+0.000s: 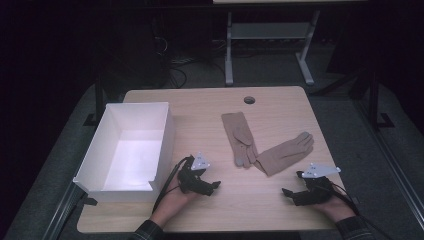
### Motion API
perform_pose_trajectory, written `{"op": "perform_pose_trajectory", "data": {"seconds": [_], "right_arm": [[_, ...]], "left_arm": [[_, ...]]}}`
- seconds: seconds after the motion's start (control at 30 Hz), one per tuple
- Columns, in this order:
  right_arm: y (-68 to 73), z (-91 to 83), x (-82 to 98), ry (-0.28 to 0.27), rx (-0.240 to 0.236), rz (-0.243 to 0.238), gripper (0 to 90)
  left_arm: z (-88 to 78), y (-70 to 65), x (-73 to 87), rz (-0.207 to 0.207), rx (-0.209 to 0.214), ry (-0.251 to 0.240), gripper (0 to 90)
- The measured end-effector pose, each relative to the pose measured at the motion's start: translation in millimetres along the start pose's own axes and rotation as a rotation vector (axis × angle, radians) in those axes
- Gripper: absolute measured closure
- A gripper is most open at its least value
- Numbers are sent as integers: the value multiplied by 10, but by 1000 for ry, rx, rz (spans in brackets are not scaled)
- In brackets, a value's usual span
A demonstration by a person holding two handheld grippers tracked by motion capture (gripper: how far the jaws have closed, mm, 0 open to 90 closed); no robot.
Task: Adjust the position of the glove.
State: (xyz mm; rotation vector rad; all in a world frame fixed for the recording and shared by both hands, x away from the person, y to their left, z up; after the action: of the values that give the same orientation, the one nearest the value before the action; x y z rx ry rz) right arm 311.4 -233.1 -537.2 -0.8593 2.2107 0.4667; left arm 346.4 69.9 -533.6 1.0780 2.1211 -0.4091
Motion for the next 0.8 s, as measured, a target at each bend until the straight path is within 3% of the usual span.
{"op": "perform_pose_trajectory", "data": {"seconds": [0.2,0.37,0.57,0.8], "right_arm": [[-1,-13,-2,10,4,7,166],[-47,-108,-103,-37,47,1,366],[-16,-121,-155,-29,9,8,578],[-19,-109,-269,-46,-24,20,819]], "left_arm": [[-19,-35,16,15,15,1,126],[-50,-74,43,20,20,1,125],[-73,-97,56,26,25,16,126],[-88,-121,76,25,30,-3,125]]}}
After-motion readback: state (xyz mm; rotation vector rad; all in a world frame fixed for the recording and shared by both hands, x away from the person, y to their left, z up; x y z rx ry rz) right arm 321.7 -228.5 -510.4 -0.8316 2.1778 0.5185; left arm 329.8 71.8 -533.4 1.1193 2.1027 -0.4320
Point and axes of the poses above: each handheld gripper's, and its own axes: z roughly forward along the jaws, x roughly out of its underside, y roughly to its left, the point moved 8 cm from there along z, roughly forward along the jaws, and after that the axes turned 3 degrees about -x, right-handed, at the moved point
